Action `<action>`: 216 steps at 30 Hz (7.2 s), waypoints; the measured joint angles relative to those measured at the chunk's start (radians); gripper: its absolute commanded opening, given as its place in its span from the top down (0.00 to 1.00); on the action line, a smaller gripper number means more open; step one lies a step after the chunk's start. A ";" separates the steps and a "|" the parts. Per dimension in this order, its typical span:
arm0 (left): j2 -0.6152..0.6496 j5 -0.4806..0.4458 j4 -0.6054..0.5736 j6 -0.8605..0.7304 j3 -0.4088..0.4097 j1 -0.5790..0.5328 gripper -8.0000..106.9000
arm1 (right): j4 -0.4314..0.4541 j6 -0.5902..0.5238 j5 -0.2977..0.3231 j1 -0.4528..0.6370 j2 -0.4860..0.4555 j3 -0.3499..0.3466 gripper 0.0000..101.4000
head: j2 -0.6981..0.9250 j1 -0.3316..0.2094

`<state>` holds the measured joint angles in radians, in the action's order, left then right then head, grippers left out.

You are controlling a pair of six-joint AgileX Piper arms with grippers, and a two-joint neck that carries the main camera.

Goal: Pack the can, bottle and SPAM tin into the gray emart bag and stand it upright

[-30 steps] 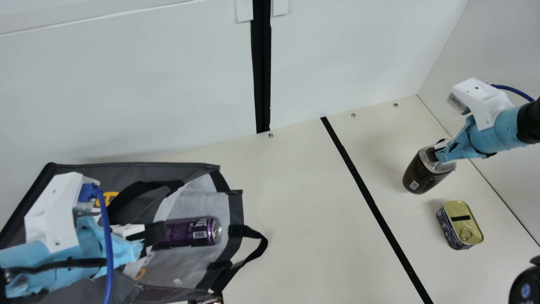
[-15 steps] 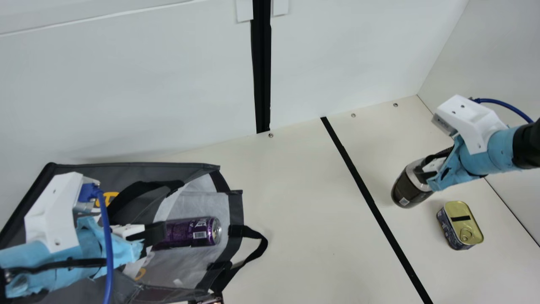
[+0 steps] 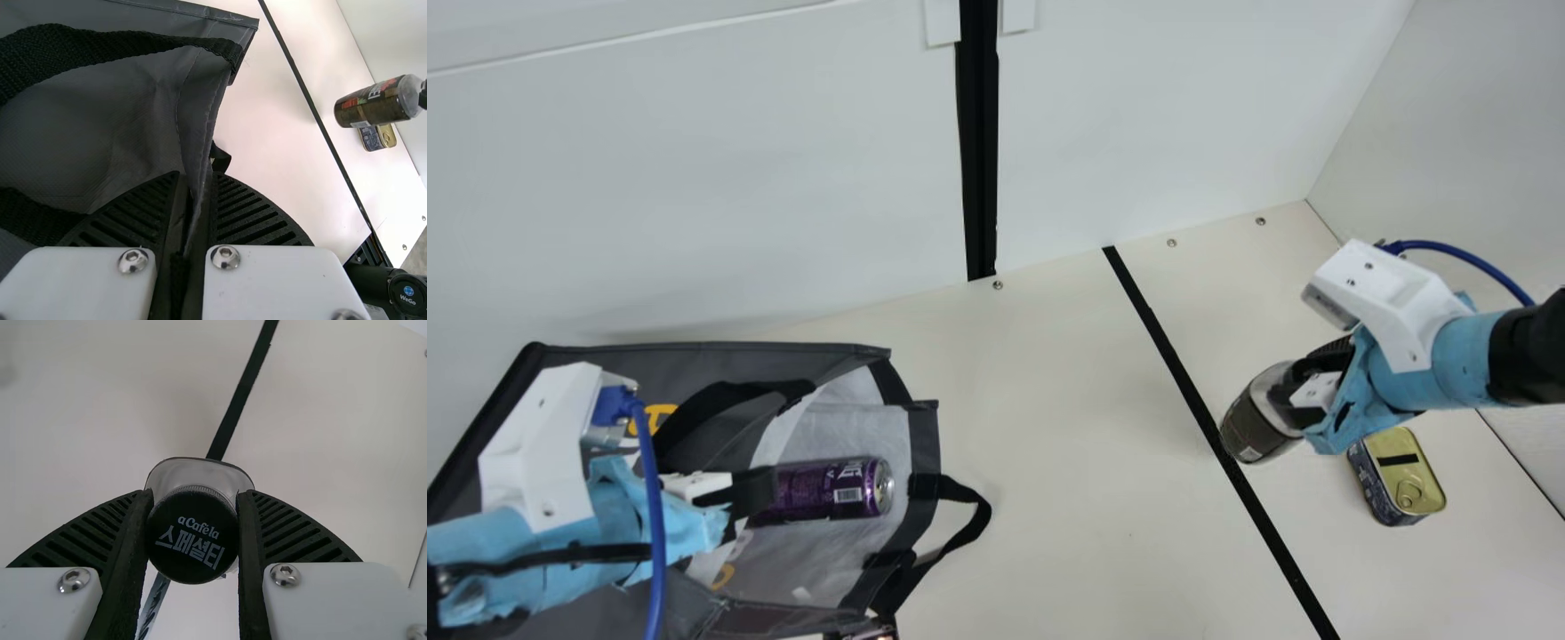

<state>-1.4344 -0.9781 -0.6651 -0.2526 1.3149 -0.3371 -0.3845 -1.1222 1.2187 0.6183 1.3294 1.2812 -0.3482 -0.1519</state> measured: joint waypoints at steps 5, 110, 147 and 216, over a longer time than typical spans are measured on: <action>0.000 0.000 0.000 0.000 0.000 0.000 1.00 | -0.014 -0.040 0.000 -0.035 -0.025 -0.048 1.00 | 0.000 0.000; 0.000 0.000 0.000 0.000 0.000 0.000 1.00 | -0.929 -0.283 -0.001 -0.584 0.117 -0.114 1.00 | 0.002 -0.002; 0.000 0.000 0.000 0.000 0.000 0.000 1.00 | -1.112 -0.426 -0.119 -0.778 0.266 -0.165 1.00 | 0.002 0.000; 0.000 0.000 0.000 0.000 0.000 0.000 1.00 | -1.100 -0.407 -0.331 -0.959 0.450 -0.053 0.06 | 0.000 0.000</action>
<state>-1.4344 -0.9781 -0.6651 -0.2526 1.3149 -0.3371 -1.4844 -1.5290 0.8881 -0.3405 1.7793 1.2283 -0.3482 -0.1519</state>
